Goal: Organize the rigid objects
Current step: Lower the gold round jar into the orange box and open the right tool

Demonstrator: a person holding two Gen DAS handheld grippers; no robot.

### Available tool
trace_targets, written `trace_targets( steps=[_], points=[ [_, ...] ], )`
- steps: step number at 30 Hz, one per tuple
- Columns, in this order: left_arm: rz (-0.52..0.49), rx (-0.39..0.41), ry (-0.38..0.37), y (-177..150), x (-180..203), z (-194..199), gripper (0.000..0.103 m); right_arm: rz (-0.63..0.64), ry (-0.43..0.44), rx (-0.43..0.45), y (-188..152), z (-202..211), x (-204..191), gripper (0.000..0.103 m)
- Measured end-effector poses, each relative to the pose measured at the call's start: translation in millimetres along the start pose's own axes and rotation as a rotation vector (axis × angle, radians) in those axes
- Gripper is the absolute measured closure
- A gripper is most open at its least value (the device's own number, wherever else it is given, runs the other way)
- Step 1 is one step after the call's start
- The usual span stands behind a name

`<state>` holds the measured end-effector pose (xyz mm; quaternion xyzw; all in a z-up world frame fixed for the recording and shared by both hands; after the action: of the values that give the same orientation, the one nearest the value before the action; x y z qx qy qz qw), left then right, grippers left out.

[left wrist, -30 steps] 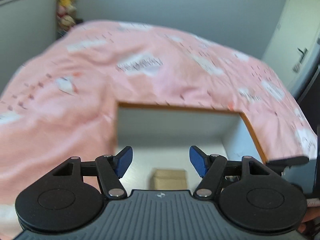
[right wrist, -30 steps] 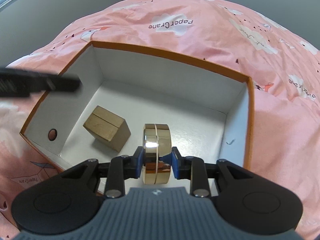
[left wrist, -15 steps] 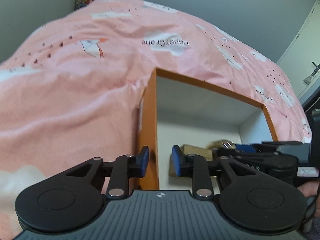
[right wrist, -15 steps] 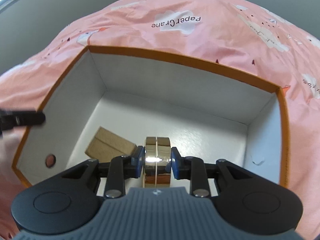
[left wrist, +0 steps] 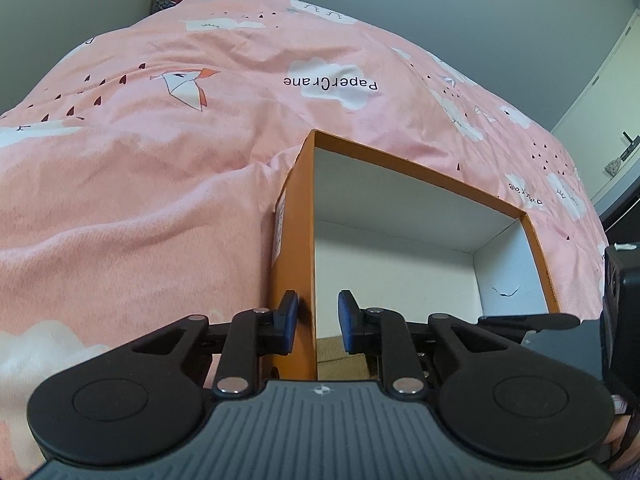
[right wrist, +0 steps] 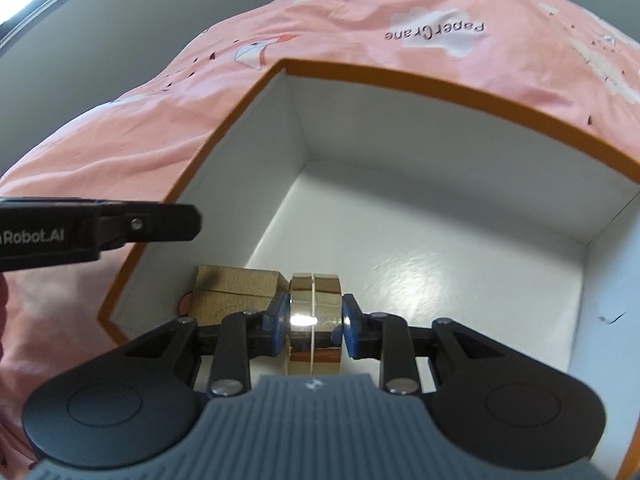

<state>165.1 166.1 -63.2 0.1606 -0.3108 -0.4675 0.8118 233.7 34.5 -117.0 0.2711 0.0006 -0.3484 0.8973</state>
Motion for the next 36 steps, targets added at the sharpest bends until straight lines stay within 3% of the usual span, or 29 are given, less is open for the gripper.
trace_targets(
  steps=[7, 13, 20, 26, 34, 36],
  points=[
    [0.007, 0.001, -0.001, 1, -1, 0, 0.079, -0.068, 0.004, -0.015, -1, -3, 9, 0.075],
    [0.015, -0.001, 0.002, 0, -2, 0, 0.079, -0.172, 0.058, -0.051, 0, -6, 23, 0.075],
    [0.015, 0.009, 0.007, 0, -1, 2, 0.079, -0.192, -0.062, -0.088, -4, -4, 42, 0.067],
    [0.015, 0.007, 0.015, -1, 0, 2, 0.079, -0.255, 0.009, -0.127, -13, -12, 42, 0.066],
    [0.0, 0.002, 0.025, -1, -1, 0, 0.079, -0.201, -0.04, -0.175, -14, -22, 26, 0.055],
    [-0.022, 0.004, 0.031, 0, 0, 1, 0.079, -0.184, -0.062, -0.182, -13, -26, 22, 0.056]
  ],
)
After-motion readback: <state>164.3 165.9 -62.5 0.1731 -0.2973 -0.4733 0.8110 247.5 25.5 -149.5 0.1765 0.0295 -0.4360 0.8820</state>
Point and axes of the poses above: each gripper's, at about its wrist camera, not at the fingertips, and z roughly against the way its jaws point, x to its right, y to its top, the point moved 5 cm from there along -z, roughly the way its jaws point, and after that the axes turned 2 degrees about -y, right-handed, at the moved point
